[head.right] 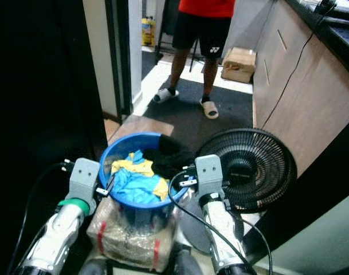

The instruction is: Clothes washing

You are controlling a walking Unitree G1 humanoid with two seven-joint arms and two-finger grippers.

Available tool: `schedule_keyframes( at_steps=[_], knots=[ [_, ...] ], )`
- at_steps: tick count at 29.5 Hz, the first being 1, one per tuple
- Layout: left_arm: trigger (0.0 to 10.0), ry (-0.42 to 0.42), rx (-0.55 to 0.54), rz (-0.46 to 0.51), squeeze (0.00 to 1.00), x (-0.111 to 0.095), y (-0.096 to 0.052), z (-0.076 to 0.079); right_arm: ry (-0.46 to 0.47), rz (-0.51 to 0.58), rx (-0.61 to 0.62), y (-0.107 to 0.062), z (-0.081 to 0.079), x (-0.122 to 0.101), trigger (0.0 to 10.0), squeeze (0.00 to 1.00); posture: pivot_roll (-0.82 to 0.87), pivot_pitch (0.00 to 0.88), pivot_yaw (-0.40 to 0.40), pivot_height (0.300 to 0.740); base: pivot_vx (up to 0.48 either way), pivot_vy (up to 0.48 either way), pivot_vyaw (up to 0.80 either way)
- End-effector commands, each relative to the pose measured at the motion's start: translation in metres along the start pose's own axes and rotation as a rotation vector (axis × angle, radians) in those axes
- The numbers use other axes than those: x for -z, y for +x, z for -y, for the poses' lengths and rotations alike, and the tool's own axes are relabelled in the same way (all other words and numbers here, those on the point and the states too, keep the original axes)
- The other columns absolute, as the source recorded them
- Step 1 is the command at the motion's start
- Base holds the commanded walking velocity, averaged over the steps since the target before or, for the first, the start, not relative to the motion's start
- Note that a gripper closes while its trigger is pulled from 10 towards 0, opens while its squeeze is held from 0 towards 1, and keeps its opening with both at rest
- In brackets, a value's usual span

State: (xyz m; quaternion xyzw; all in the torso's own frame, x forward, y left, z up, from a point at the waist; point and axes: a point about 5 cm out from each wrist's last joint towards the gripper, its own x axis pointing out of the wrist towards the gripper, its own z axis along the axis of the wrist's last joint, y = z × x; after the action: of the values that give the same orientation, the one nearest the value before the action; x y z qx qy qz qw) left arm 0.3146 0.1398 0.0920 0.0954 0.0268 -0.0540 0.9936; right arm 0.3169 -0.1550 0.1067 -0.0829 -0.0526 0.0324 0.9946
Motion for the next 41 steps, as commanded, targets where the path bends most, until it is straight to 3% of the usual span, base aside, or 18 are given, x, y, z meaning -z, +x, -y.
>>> schedule_keyframes(
  at_steps=[1, 19, 21, 24, 25, 27, 29, 30, 31, 34, 41],
  knots=[
    [10.0, 0.003, 0.004, -0.006, 0.0, 0.002, 0.0, 0.001, 0.004, -0.002, 0.01, 0.0, 0.003, 0.001, 10.0, 0.0, 0.06, 0.022, -0.001, 0.57, 0.0, 0.0, 0.0],
    [10.0, 0.0, -0.004, 0.001, 0.0, -0.001, 0.001, -0.001, 0.016, 0.016, 0.01, 0.0, 0.004, -0.003, 10.0, 0.0, 0.07, 0.034, 0.007, 0.515, 0.0, 0.0, 0.0],
    [10.0, -0.012, -0.027, 0.033, 0.0, -0.012, 0.005, -0.006, 0.024, 0.089, 0.034, 0.005, 0.013, -0.021, 10.0, 0.0, 0.06, 0.036, 0.008, 0.515, 0.0, 0.0, 0.0],
    [10.0, -0.017, -0.04, 0.055, 0.0, -0.019, 0.007, -0.01, 0.025, 0.128, 0.04, 0.007, 0.016, -0.03, 10.0, 0.0, 0.06, 0.037, 0.009, 0.515, 0.0, 0.0, 0.0],
    [10.0, -0.025, -0.059, 0.099, 0.0, -0.033, 0.01, -0.017, 0.018, 0.18, 0.043, 0.01, 0.019, -0.045, 10.0, 0.0, 0.06, 0.038, 0.01, 0.515, 0.0, 0.0, 0.0],
    [10.0, -0.025, -0.059, 0.099, 0.0, -0.033, 0.01, -0.017, 0.018, 0.18, 0.043, 0.01, 0.019, -0.045, 10.0, 0.0, 0.06, 0.038, 0.01, 0.515, 0.0, 0.0, 0.0],
    [10.0, -0.005, -0.08, 0.182, 0.0, -0.058, 0.014, -0.028, 0.004, 0.251, 0.038, 0.014, 0.021, -0.065, 10.0, 0.0, 0.06, 0.038, 0.01, 0.515, 0.0, 0.0, 0.0],
    [10.0, -0.005, -0.08, 0.182, 0.0, -0.058, 0.014, -0.028, 0.004, 0.251, 0.038, 0.014, 0.021, -0.065, 10.0, 0.0, 0.06, 0.038, 0.01, 0.515, 0.0, 0.0, 0.0],
    [10.0, 0.038, -0.087, 0.247, 0.0, -0.076, 0.015, -0.036, -0.015, 0.286, 0.026, 0.015, 0.02, -0.075, 10.0, 0.0, 0.06, 0.039, 0.009, 0.515, 0.0, 0.0, 0.0],
    [10.0, 0.046, -0.087, 0.284, 0.0, -0.088, 0.015, -0.04, -0.065, 0.324, 0.015, 0.016, 0.019, -0.083, 10.0, 0.0, 0.06, 0.039, 0.009, 0.515, 0.0, 0.0, 0.0],
    [10.0, 0.02, -0.036, 0.305, 0.0, -0.096, 0.014, -0.028, -0.063, 0.391, 0.034, 0.02, 0.025, -0.106, 10.0, 0.0, 0.06, 0.044, 0.009, 0.515, 0.0, 0.0, 0.0]
  ],
)
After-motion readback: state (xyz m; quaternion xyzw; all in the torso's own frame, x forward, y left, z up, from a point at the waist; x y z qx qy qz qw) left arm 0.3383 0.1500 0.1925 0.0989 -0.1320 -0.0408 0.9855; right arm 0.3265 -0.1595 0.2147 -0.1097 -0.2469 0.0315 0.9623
